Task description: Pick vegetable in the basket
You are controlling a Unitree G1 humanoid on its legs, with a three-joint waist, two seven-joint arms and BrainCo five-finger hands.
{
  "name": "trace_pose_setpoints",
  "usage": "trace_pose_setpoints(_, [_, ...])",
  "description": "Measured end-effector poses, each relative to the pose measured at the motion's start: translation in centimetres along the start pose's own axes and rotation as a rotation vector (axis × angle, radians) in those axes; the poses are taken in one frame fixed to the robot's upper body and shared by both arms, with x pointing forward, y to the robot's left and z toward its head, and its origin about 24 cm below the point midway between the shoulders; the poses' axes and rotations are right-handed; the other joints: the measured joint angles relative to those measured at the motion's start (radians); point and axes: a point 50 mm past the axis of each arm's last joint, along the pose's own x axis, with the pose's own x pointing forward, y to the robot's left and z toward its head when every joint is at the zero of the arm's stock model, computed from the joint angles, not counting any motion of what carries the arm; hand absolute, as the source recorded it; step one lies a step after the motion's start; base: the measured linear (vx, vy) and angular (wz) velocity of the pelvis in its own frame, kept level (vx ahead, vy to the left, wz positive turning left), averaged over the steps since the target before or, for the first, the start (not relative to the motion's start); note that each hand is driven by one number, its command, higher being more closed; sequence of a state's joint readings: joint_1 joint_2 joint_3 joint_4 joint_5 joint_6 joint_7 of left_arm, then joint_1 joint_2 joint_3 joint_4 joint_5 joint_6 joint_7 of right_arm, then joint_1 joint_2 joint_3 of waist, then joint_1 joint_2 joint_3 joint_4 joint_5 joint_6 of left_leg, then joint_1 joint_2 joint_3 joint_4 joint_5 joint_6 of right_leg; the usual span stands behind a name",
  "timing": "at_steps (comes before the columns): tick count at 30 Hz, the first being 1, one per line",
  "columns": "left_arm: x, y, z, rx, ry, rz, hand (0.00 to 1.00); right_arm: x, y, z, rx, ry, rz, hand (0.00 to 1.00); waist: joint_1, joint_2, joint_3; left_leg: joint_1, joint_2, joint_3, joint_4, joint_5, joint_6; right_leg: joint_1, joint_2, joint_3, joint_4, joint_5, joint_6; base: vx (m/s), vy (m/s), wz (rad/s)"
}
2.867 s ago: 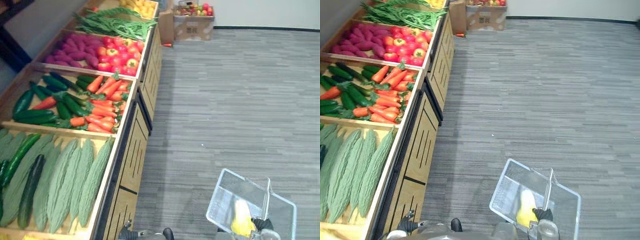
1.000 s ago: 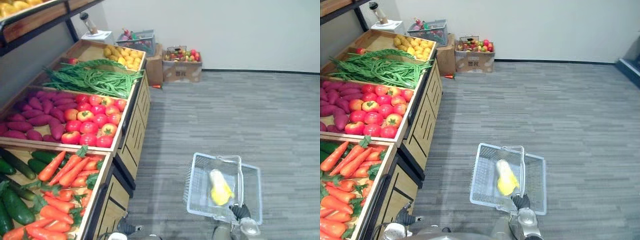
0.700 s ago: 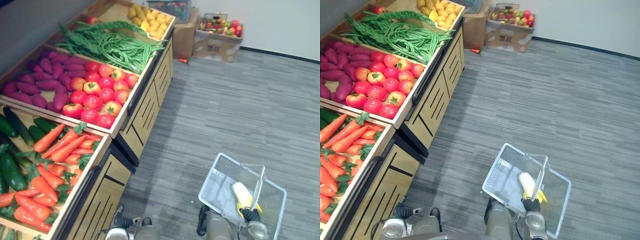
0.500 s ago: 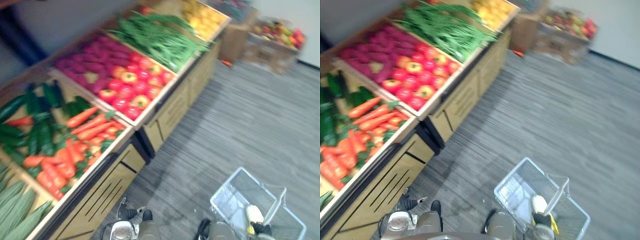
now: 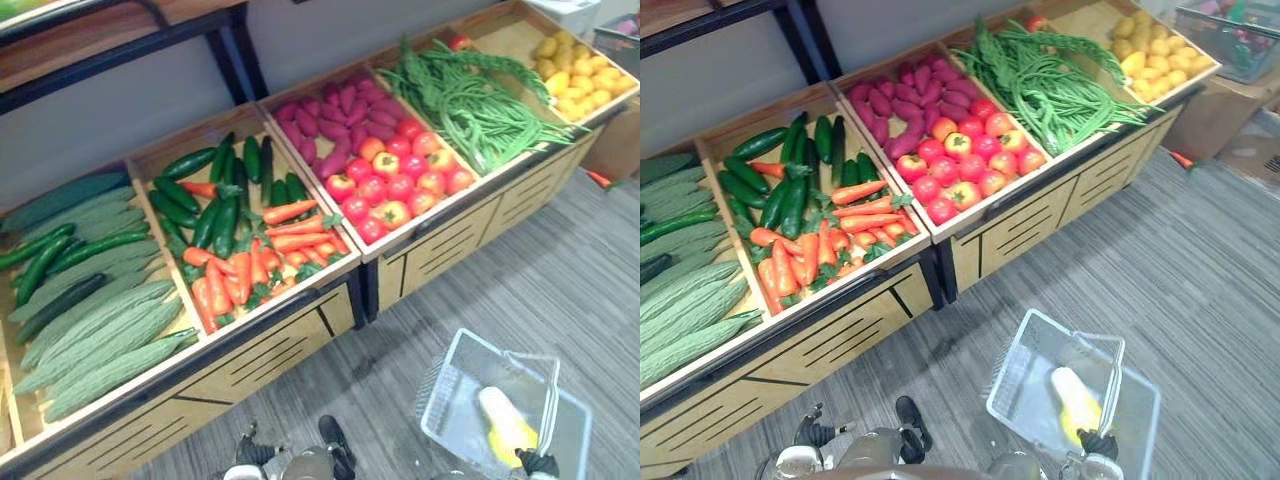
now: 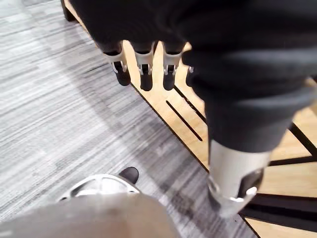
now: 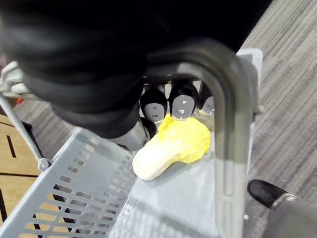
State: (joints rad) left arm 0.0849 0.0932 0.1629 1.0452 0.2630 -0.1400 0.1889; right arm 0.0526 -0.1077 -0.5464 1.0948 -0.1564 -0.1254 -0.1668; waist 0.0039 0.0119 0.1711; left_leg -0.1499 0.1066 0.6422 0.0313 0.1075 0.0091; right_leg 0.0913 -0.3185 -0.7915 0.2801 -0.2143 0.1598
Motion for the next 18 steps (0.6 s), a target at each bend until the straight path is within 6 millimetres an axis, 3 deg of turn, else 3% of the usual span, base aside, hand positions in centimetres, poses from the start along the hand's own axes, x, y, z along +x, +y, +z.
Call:
trace_pose_setpoints(3, [0.1, 0.2, 0.1, 0.071, -0.015, -0.017, 0.00, 0.0, 1.0, 0.3, 0.006, 0.012, 0.024, 1.00, 0.001, -0.001, -0.006, 0.009, -0.045, -0.022, -0.054, 0.002, 0.002, 0.012, -0.012, -0.024, -0.021, 0.020, 0.017, 0.03, 0.129, 0.29])
trace_pose_setpoints(6, [0.1, 0.3, -0.1, 0.114, -0.014, -0.034, 0.00, 0.0, 1.1, 0.1, 0.006, 0.020, 0.027, 1.00, 0.001, -0.012, -0.006, 0.040, -0.082, -0.034, -0.133, 0.008, 0.021, 0.024, -0.024, -0.032, -0.005, 0.028, 0.010, -0.02, 0.121, 0.26])
trace_pose_setpoints(7, [0.1, 0.4, -0.2, 0.124, -0.015, -0.039, 0.00, 0.0, 1.1, 0.1, 0.006, 0.020, 0.026, 1.00, 0.001, -0.017, -0.002, 0.039, -0.088, -0.047, -0.134, -0.011, 0.035, 0.022, -0.032, -0.032, 0.021, 0.033, 0.003, 0.00, 0.047, 0.31])
trace_pose_setpoints(9, [0.0, 0.3, -0.3, 0.145, -0.012, -0.055, 0.00, 0.1, 0.8, 0.4, 0.008, 0.014, 0.016, 1.00, -0.005, -0.021, 0.001, 0.051, -0.092, -0.053, -0.134, -0.034, 0.055, 0.009, -0.064, -0.020, 0.115, 0.065, -0.048, 0.05, 0.088, 0.35])
trace_pose_setpoints(10, [0.0, 0.2, -0.4, 0.154, -0.013, -0.062, 0.00, 0.2, 0.6, 0.5, 0.007, 0.013, 0.010, 1.00, -0.002, -0.011, -0.006, 0.060, -0.090, -0.054, -0.134, -0.041, 0.058, -0.010, -0.084, 0.001, 0.177, 0.091, -0.073, 0.13, 0.165, 0.20])
trace_pose_setpoints(12, [-0.2, 0.5, -1.0, 0.164, -0.001, -0.066, 0.00, 0.3, 0.7, 1.1, 0.010, -0.001, 0.011, 1.00, 0.001, -0.016, -0.002, 0.088, -0.093, -0.082, -0.134, -0.054, 0.057, -0.065, -0.141, 0.080, 0.345, 0.195, -0.087, 0.14, 0.145, 0.23])
trace_pose_setpoints(13, [-0.2, 0.8, -1.1, 0.168, 0.001, -0.064, 0.00, 0.4, 0.7, 1.3, 0.012, -0.007, 0.010, 1.00, -0.002, -0.022, 0.001, 0.101, -0.095, -0.106, -0.134, -0.058, 0.062, -0.100, -0.151, 0.145, 0.414, 0.255, -0.115, 0.20, 0.098, 0.56])
trace_pose_setpoints(14, [-0.1, 1.0, -1.0, 0.171, -0.003, -0.060, 0.00, 0.4, 0.7, 1.2, 0.020, -0.006, 0.005, 1.00, -0.006, -0.015, 0.008, 0.110, -0.093, -0.145, -0.132, -0.062, 0.065, -0.151, -0.132, 0.256, 0.487, 0.251, -0.107, 0.25, 0.089, 0.90])
trace_pose_setpoints(15, [-0.1, 1.1, -0.7, 0.171, -0.012, -0.054, 0.00, 0.4, 0.3, 1.1, 0.040, -0.001, -0.008, 1.00, -0.010, -0.019, 0.010, 0.120, -0.091, -0.190, -0.129, -0.063, 0.064, -0.177, -0.097, 0.340, 0.524, 0.189, -0.065, 0.26, 0.072, 0.94])
trace_pose_setpoints(18, [-0.1, 1.0, -0.6, 0.154, -0.012, -0.049, 0.00, 0.3, -0.5, 0.2, 0.058, 0.023, -0.044, 1.00, -0.004, -0.021, 0.010, 0.143, -0.101, -0.273, -0.133, -0.071, 0.062, -0.209, -0.051, 0.419, 0.474, 0.092, -0.006, 0.17, 0.023, 0.92])
